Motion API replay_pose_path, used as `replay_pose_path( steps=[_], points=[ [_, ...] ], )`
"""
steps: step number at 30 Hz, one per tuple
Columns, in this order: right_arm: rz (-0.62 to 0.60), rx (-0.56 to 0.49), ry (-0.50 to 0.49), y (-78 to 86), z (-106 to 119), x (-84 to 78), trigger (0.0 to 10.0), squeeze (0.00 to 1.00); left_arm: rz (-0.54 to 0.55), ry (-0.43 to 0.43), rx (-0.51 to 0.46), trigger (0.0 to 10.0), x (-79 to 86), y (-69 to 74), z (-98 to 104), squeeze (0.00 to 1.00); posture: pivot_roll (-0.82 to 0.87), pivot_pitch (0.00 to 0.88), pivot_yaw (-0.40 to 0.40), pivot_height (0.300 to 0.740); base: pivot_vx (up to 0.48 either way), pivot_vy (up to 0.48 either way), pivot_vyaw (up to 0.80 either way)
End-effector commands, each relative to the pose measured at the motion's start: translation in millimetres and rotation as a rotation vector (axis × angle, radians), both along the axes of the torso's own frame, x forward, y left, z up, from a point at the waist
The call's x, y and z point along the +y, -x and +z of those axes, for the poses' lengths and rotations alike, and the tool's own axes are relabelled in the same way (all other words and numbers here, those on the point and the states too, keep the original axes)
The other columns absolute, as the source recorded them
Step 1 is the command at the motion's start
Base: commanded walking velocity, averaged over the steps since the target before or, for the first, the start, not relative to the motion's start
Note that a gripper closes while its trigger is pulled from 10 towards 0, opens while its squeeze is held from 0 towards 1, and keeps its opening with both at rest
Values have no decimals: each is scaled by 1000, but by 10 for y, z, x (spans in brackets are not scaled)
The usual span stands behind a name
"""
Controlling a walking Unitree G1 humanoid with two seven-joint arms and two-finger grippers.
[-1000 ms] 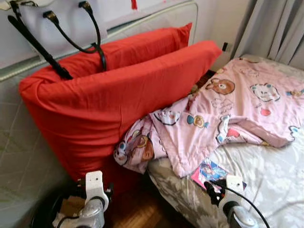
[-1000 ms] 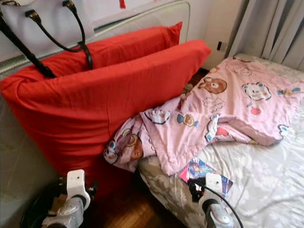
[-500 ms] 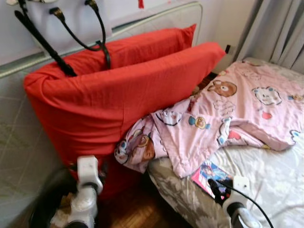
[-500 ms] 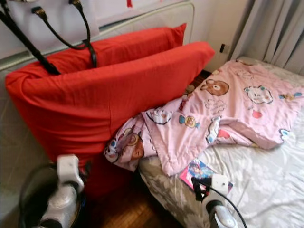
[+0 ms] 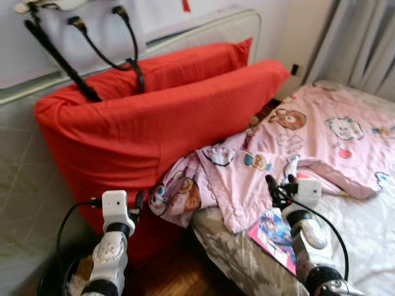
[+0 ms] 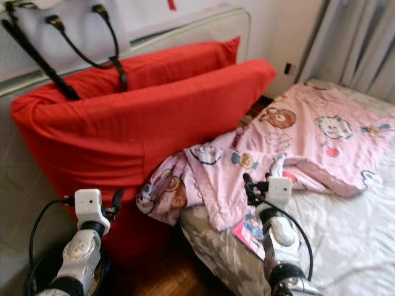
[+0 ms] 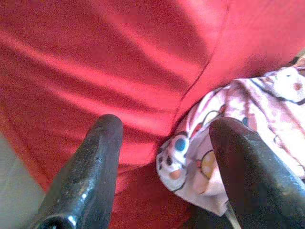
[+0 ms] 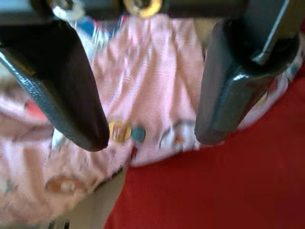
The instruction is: Clean up the room
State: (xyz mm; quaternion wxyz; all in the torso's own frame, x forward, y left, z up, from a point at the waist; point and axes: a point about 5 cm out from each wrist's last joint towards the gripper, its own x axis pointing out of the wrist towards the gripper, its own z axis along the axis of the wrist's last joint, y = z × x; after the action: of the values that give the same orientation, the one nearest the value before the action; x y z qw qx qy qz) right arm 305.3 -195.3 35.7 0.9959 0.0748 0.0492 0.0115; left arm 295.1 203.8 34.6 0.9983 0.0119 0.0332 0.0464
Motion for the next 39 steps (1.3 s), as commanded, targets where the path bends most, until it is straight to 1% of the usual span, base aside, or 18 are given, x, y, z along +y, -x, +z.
replay_pose_path(
  steps=[1, 8, 11, 14, 17, 20, 25, 27, 30, 34, 39],
  points=[
    [-19, 26, -15, 52, -69, -8, 10000, 0, 4, -6, -16, 10000, 6, 5, 13, 0, -9, 0, -23, 740, 0, 0, 0],
    [-21, 48, 1, 54, -95, 22, 10000, 0, 7, -6, -36, 10000, 16, -15, 53, 0, 1, 0, -19, 740, 0, 0, 0],
    [-52, 105, 12, 65, -151, 18, 10000, 0, 6, -5, -45, 10000, 10, -34, 76, 0, 15, 0, -18, 740, 0, 0, 0],
    [-56, 119, 9, 63, -163, 27, 10000, 0, -7, -11, -43, 10000, 18, -48, 89, 0, 19, 4, 0, 710, 0, 0, 0],
    [-64, 126, 9, 67, -173, 27, 10000, 0, -19, -17, -41, 10000, 22, -63, 102, 0, 32, 4, 3, 690, 0, 0, 0],
    [-58, 119, 10, 49, -157, 58, 10000, 0, -37, -9, -59, 10000, 14, -114, 163, 0, 36, 15, 10, 665, 0, 0, 0],
    [-69, 120, 8, 46, -156, 58, 10000, 0, -35, -13, -51, 10000, 20, -123, 161, 0, 47, 9, 7, 665, 0, 0, 0],
    [-60, 118, 11, 40, -151, 70, 10000, 0, -33, -12, -49, 10000, 25, -123, 160, 0, 30, 8, 22, 665, 0, 0, 0],
    [-81, 116, 3, 39, -148, 54, 10000, 0, -47, -9, -49, 10000, 5, -124, 160, 0, 34, 10, 23, 665, 0, 0, 0],
    [-80, 116, 5, 35, -144, 52, 10000, 0, -52, -4, -50, 10000, -7, -130, 165, 0, 35, 14, 23, 665, 0, 0, 0],
    [-74, 118, 10, 0, -119, 68, 10000, 0, -60, 6, -49, 10000, -7, -154, 183, 0, 43, 18, 20, 665, 0, 0, 0]
  ],
)
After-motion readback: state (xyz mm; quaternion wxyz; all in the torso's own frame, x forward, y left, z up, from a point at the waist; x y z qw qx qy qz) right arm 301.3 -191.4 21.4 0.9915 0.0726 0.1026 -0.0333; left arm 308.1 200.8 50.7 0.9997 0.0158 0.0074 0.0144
